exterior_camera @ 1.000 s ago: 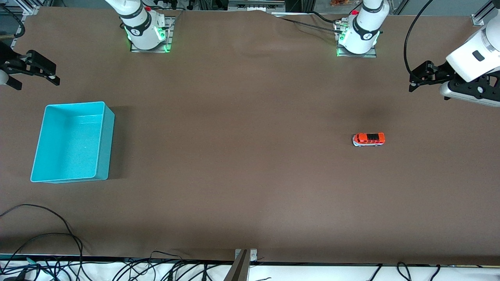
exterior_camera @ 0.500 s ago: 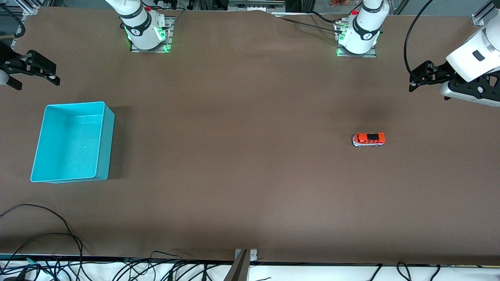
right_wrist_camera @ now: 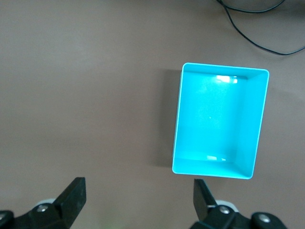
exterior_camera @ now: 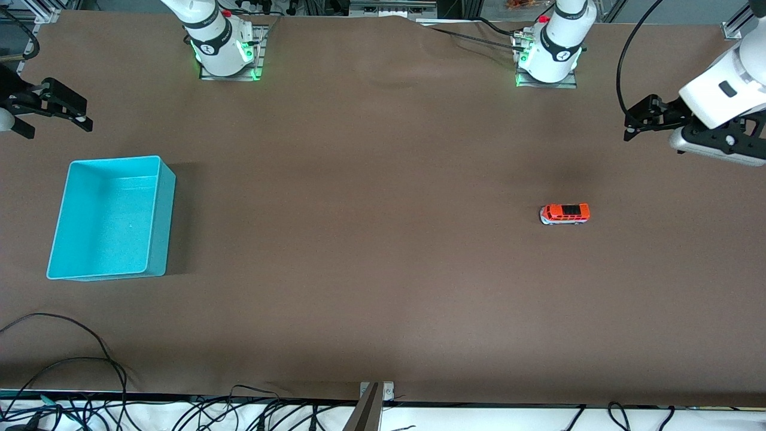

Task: Wind up bus and store in blue box

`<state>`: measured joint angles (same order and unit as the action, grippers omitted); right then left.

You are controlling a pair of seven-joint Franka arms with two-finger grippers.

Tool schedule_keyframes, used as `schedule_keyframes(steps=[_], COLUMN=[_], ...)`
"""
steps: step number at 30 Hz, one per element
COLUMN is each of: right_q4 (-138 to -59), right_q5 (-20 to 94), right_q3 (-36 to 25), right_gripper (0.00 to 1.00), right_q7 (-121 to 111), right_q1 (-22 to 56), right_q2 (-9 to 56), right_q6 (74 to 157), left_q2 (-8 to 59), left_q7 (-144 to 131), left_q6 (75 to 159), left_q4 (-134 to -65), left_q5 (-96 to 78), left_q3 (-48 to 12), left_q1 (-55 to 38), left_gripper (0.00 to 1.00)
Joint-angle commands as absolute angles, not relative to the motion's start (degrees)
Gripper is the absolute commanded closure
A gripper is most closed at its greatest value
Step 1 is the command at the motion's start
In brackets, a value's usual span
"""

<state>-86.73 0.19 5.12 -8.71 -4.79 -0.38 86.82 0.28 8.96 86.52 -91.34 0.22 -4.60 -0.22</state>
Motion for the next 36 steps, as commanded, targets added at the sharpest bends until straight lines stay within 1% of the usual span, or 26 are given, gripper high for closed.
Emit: schedule_keyframes(steps=[1, 8, 21, 33, 36], right_q4=[-86.0, -86.0, -86.0, -86.0, -86.0], right_q5=[1.1, 1.1, 1.1, 1.1, 1.1], right_q3=[5.1, 5.1, 5.1, 5.1, 5.1], right_gripper=[0.00, 0.00, 0.00, 0.00, 0.00], right_q7=[-8.1, -8.1, -8.2, -8.2, -8.1], right_q1=[-4.8, -4.8, -4.7, -4.8, -4.8], right_q2=[-0.2, -0.2, -0.1, 0.4, 0.4], right_q6=[86.0, 86.0, 86.0, 86.0, 86.0], left_q2=[4.1, 4.3, 5.3, 10.4, 11.1], left_q7=[9.3, 9.7, 10.7, 29.1, 32.2], left_q6=[84.7, 84.7, 84.9, 85.3, 87.4], left_q4=[-89.3, -88.1, -88.1, -88.0, -88.1], left_q5=[0.4, 0.5, 0.6, 2.9, 3.3], left_q3=[-4.8, -4.8, -4.7, -4.6, -4.6], left_q1=[-0.4, -0.6, -0.5, -0.4, 0.1], left_gripper=[0.00, 0.00, 0.00, 0.00, 0.00])
